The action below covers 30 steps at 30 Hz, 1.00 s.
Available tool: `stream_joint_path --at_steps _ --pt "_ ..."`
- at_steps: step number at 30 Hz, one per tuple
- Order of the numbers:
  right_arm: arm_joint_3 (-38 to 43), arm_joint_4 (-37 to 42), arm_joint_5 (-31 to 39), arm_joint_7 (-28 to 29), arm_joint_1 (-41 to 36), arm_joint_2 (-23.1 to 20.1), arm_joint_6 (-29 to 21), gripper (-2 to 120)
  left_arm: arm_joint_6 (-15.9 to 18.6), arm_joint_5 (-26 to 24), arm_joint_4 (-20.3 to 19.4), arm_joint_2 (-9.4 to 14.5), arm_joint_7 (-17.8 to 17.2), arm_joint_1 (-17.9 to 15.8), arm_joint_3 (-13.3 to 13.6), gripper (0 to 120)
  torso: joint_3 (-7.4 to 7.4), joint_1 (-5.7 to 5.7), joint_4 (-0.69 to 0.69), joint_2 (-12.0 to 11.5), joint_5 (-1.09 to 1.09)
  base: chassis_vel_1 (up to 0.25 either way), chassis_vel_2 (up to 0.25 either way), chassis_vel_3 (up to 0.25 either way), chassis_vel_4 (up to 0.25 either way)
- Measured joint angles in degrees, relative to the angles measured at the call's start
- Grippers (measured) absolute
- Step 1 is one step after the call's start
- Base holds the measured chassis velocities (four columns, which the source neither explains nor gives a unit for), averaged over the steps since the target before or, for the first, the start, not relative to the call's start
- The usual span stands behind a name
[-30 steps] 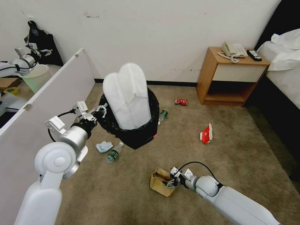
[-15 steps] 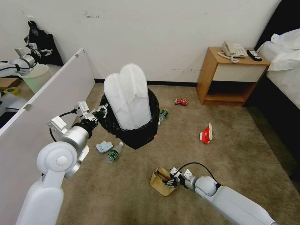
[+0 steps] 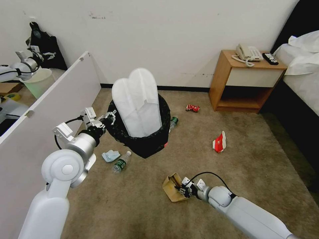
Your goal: Pick up the trash bin, then pick up the garbage from the floor and place it into the trash bin.
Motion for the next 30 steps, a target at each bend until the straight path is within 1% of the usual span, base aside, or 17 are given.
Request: stream_joint_path --at_steps 1,2,3,4,14,16,17,22,23,25,26,29,30 --pt "0.3 0.01 -0.07 0.0 -0.03 0.03 0.2 10 0.0 0.0 0.0 0.03 0.0 -0.01 0.01 4 0.0 0.0 0.0 0.0 0.0 0.0 0.0 0.0 0.0" --pt "0.3 0.01 -0.07 0.0 -0.03 0.03 0.2 10 0.0 0.0 0.0 0.03 0.0 -0.01 0.01 4 0.0 0.0 0.0 0.0 0.0 0.0 0.0 0.0 0.0" --pt "0.8 0.1 -0.15 0.0 -0.2 0.04 0.47 3 0.0 -0.01 0.0 0.06 0.0 -0.02 0.01 4 0.0 0.0 0.0 0.0 0.0 0.0 0.0 0.0 0.0" --pt "1.36 0.33 -0.25 -0.01 -0.43 0.03 0.77 0 0.0 -0.01 0.04 0.09 0.0 -0.04 0.02 4 0.0 0.0 0.0 0.0 0.0 0.0 0.0 0.0 0.0" --pt "7.59 4.19 -0.54 -0.02 -2.27 -1.17 2.6 0 0.0 -0.08 0.47 0.16 -0.04 -0.51 0.16 4 0.0 0.0 0.0 0.0 0.0 0.0 0.0 0.0 0.0" --pt "11.87 7.43 -0.49 -0.04 -3.6 -1.96 3.43 0 0.0 -0.08 0.61 0.17 -0.11 -0.76 0.54 4 0.0 0.0 0.0 0.0 0.0 0.0 0.0 0.0 0.0" --pt "11.87 7.43 -0.49 -0.04 -3.6 -1.96 3.43 0 0.0 -0.08 0.61 0.17 -0.11 -0.76 0.54 4 0.0 0.0 0.0 0.0 0.0 0.0 0.0 0.0 0.0" --pt "17.66 11.24 -0.96 -0.02 -4.87 -2.76 4.96 0 0.0 -0.08 0.79 0.3 -0.34 -1.14 1.07 4 0.0 0.0 0.0 0.0 0.0 0.0 0.0 0.0 0.0" --pt "17.66 11.24 -0.96 -0.02 -4.87 -2.76 4.96 0 0.0 -0.08 0.79 0.3 -0.34 -1.14 1.07 4 0.0 0.0 0.0 0.0 0.0 0.0 0.0 0.0 0.0" --pt "22.75 14.46 -1.29 -0.06 -5.87 -3.3 6.45 0 0.05 -0.08 1.07 0.45 -0.55 -1.5 1.43 4 0.0 0.0 0.0 0.0 0.0 0.0 0.0 0.0 0.0" --pt "22.75 14.46 -1.29 -0.06 -5.87 -3.3 6.45 0 0.05 -0.08 1.07 0.45 -0.55 -1.5 1.43 4 0.0 0.0 0.0 0.0 0.0 0.0 0.0 0.0 0.0" --pt "28.06 18.66 -0.93 -0.17 -7.15 -3.96 7.74 0 0.2 -0.53 1.46 0.75 -0.87 -2.01 1.7 4 0.0 0.0 0.0 0.0 0.0 0.0 0.0 0.0 0.0" --pt "28.06 18.66 -0.93 -0.17 -7.15 -3.96 7.74 0 0.2 -0.53 1.46 0.75 -0.87 -2.01 1.7 4 0.0 0.0 0.0 0.0 0.0 0.0 0.0 0.0 0.0"
